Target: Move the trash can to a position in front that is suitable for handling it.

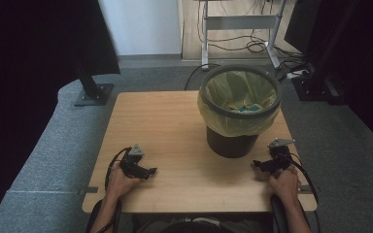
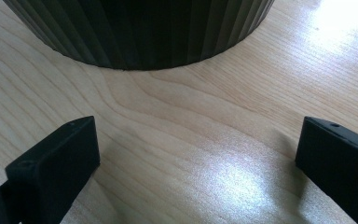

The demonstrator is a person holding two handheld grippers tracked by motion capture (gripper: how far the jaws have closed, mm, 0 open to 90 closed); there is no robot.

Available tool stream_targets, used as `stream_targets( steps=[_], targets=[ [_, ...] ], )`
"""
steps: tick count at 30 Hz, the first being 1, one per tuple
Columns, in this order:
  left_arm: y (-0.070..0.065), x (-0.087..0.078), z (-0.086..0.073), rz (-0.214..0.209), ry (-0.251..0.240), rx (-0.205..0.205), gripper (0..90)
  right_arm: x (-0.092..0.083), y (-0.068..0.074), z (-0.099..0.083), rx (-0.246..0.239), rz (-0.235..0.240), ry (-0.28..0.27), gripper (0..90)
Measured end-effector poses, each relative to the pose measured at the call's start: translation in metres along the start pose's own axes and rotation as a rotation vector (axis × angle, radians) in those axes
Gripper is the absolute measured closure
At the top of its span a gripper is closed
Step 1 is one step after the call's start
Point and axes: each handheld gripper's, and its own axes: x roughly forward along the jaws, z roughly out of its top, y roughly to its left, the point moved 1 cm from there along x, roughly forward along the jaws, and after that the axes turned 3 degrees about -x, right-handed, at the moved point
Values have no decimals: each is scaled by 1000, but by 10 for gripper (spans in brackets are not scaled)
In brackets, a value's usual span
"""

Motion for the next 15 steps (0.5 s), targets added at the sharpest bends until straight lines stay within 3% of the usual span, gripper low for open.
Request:
stream_targets(
  steps=[10, 15],
  targets=[
    [-3, 5, 6, 29, 4, -36, 0, 1, 1, 1, 9, -10, -1, 0],
    [-1, 8, 10, 20, 4, -50, 0, 3, 2, 3, 25, -24, 0, 0]
  ],
)
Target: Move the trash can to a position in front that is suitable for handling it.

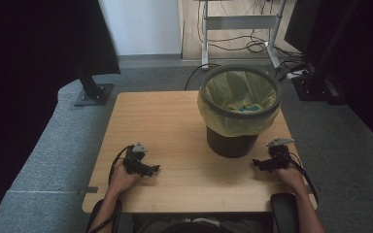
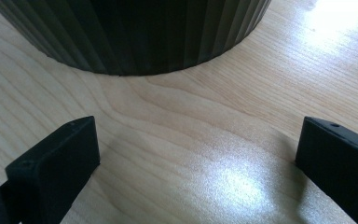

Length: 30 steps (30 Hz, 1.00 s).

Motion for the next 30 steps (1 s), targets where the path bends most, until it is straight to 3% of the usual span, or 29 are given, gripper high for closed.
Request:
stream_targets(
  steps=[3, 5, 7, 12, 17, 30],
  targets=[
    [3, 1, 5, -26, -3, -44, 0, 0, 1, 0, 2, -1, 0, 0],
    [7, 1, 8, -59, -29, -126, 0, -1, 2, 1, 14, 2, 3, 0],
    [8, 1, 9, -70, -36, -142, 0, -1, 2, 1, 21, 9, 6, 0],
    [7, 1, 15, -65, -37, -124, 0, -7, 0, 5, 79, 21, 24, 4],
    [2, -2, 27, -61, -60, -84, 0, -12, -1, 12, 83, 33, 27, 0],
    [3, -8, 56, -89, -85, -71, 0, -24, -14, 32, 130, 2, -3, 0]
  ],
)
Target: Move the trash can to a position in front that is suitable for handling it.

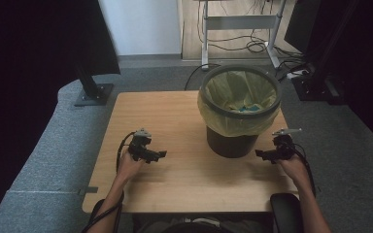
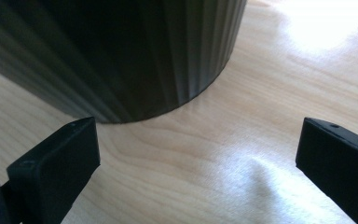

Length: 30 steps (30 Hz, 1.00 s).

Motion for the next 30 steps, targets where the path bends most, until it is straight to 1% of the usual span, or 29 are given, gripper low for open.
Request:
stream_targets(
  steps=[2, 3, 4, 6, 9, 11, 13, 14, 17, 18, 19, 21, 22, 23, 25, 26, 27, 28, 30],
  targets=[
    [0, 0, 2, -6, -1, 2, 0, -1, -1, 2, 5, -6, -3, 0],
    [1, -1, 4, -16, -4, 2, 0, -3, -3, 6, 10, -13, -9, 0],
    [1, -1, 7, -11, -9, 4, 0, -3, -5, 9, 11, -18, -13, 0],
    [2, -1, 9, -11, -12, 6, 0, -4, -6, 11, 14, -25, -14, 0],
    [3, 1, 14, -11, -19, 3, 0, -4, -14, 18, 32, -46, -9, 0],
    [3, 3, 18, 5, -10, 25, 0, -3, -18, 21, 37, -59, -11, 0],
    [3, 3, 20, 7, -11, 30, 0, -4, -20, 23, 40, -66, -11, 0],
    [3, 3, 22, 7, -14, 34, 0, -4, -24, 27, 51, -83, -17, 0],
    [5, 4, 28, 12, -25, 29, 0, -4, -32, 32, 64, -96, -36, 0],
    [5, 4, 28, 12, -25, 29, 0, -4, -32, 32, 64, -96, -36, 0],
    [6, 4, 29, 13, -30, 25, 0, -4, -36, 36, 76, -105, -50, 0],
    [8, 4, 32, 11, -35, 18, 0, -5, -37, 38, 82, -104, -57, 0],
    [9, 5, 34, 12, -37, 18, 0, -5, -40, 43, 88, -107, -66, 0],
    [9, 5, 36, 13, -34, 17, 0, -5, -40, 43, 88, -107, -66, 0],
    [10, 6, 39, 16, -37, 20, 0, -5, -43, 51, 90, -110, -80, 0],
    [10, 7, 41, 18, -42, 20, 0, -5, -43, 51, 90, -110, -80, 0],
    [10, 7, 43, 16, -44, 17, 0, -5, -44, 54, 82, -120, -75, 0],
    [11, 8, 48, 18, -44, 25, 0, -5, -47, 58, 82, -128, -81, 0],
    [11, 9, 51, 21, -44, 27, 0, -6, -48, 60, 85, -128, -86, 0]
  ],
)
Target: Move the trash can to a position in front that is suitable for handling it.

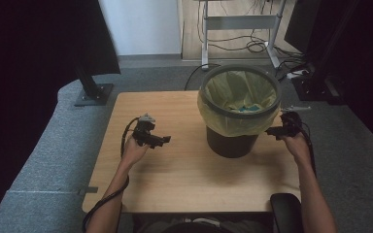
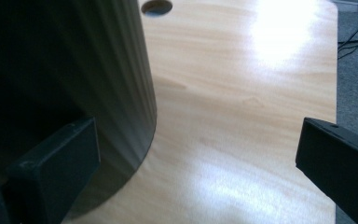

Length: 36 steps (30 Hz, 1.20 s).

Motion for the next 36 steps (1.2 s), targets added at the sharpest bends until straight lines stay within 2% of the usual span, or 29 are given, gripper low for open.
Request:
stream_targets(
  steps=[3, 4, 8, 11, 14, 16, 18, 20, 22, 23, 24, 26, 28, 30, 31, 32, 33, 36],
  targets=[
    [1, 3, 8, 9, 5, 12, 0, 0, -4, 6, 15, -6, -25, 0],
    [1, 4, 11, 17, 6, 18, 0, 1, -4, 10, 8, -20, -26, 0],
    [2, 9, 23, 34, 7, 37, 0, 3, -2, 14, -3, -22, -27, 0],
    [3, 12, 32, 49, 14, 58, 0, 6, 3, 17, -9, -15, -28, 0],
    [2, 13, 42, 50, 0, 55, 0, 11, 10, 20, -16, -7, -32, 0],
    [1, 16, 51, 63, -4, 59, 0, 17, 18, 23, -17, 8, -32, 0],
    [1, 17, 53, 66, -2, 65, 0, 19, 22, 25, -20, 12, -31, 0],
    [2, 17, 58, 87, 6, 75, 0, 22, 30, 29, -36, 17, -32, 0],
    [4, 17, 61, 91, -2, 59, 0, 28, 43, 34, -64, 23, -35, 0],
    [6, 17, 62, 96, -9, 50, 0, 28, 43, 34, -64, 23, -35, 0],
    [8, 17, 63, 102, -14, 43, 0, 31, 52, 37, -82, 30, -39, 0],
    [11, 16, 64, 108, -26, 28, 0, 33, 56, 38, -87, 37, -41, 0],
    [15, 14, 64, 111, -47, 11, 0, 39, 69, 42, -94, 61, -40, 0],
    [16, 13, 64, 116, -48, 11, 0, 41, 74, 44, -98, 67, -44, 0],
    [17, 12, 65, 122, -57, 6, 0, 46, 82, 46, -97, 82, -44, 0],
    [17, 12, 65, 122, -57, 6, 0, 46, 82, 46, -97, 82, -44, 0],
    [18, 11, 64, 153, -54, 7, 0, 48, 87, 48, -101, 87, -44, 0],
    [24, 6, 64, 179, -46, -4, 0, 51, 96, 51, -106, 91, -46, 1]
  ],
)
